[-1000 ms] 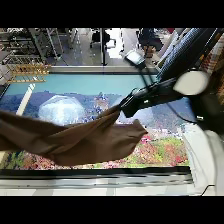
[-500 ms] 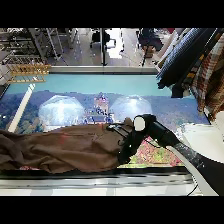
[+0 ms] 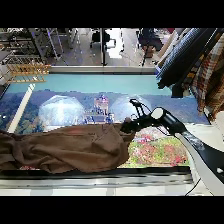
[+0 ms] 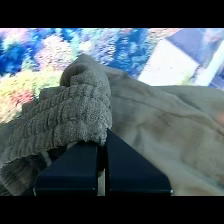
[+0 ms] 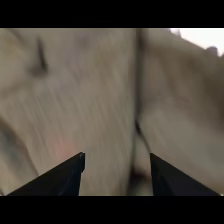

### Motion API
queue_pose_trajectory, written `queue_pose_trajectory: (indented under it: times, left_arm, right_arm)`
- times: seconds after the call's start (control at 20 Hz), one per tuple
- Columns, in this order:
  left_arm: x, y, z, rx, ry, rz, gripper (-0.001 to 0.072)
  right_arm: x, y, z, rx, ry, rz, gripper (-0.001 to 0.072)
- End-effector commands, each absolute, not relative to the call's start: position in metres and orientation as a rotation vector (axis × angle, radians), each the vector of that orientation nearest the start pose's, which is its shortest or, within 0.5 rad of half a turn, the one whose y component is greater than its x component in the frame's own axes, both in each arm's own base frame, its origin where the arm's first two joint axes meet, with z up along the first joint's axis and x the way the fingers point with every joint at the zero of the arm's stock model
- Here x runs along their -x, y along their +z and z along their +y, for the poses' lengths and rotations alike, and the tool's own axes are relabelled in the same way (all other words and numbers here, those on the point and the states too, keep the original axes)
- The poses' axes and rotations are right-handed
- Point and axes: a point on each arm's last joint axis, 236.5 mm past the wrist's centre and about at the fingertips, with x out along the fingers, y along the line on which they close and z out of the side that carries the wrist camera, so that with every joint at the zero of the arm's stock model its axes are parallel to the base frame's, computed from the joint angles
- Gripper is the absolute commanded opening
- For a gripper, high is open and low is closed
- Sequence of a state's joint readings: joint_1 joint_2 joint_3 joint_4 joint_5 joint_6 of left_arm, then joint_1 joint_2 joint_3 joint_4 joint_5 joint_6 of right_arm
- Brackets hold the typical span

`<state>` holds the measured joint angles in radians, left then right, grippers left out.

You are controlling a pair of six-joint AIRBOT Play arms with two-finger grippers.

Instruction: Fold the clothes and pants, and hang the long-sleeved shirts on hangers.

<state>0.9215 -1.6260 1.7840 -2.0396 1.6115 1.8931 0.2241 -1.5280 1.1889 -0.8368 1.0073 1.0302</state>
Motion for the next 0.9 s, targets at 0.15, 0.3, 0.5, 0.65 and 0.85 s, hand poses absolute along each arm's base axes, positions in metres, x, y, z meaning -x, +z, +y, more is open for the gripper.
queue_pose_trajectory:
  times: [0.15, 0.3, 0.5, 0.65, 0.85]
  left_arm:
    - [-0.348, 0.084, 0.269, 0.657, 0.139, 1.127, 0.001]
    - [-0.348, 0.084, 0.269, 0.657, 0.138, 1.127, 0.001]
    - [-0.344, 0.083, 0.264, 0.661, 0.121, 1.149, 0.001]
    - [-0.342, 0.083, 0.262, 0.659, 0.108, 1.159, 0.001]
    - [-0.341, 0.083, 0.261, 0.659, 0.106, 1.162, 0.001]
  right_arm:
    - [-0.378, -0.039, 0.315, 0.372, 1.158, 1.019, 0.0547]
    - [-0.381, -0.045, 0.338, 0.699, 1.162, 0.882, 0.053]
    - [-0.464, -0.01, 0.332, 0.368, 0.773, 0.765, 0.0494]
    - [-0.478, -0.024, 0.307, 0.31, 0.721, 0.842, 0.0339]
    - [-0.478, -0.062, 0.291, 0.235, 0.721, 1.004, 0.0341]
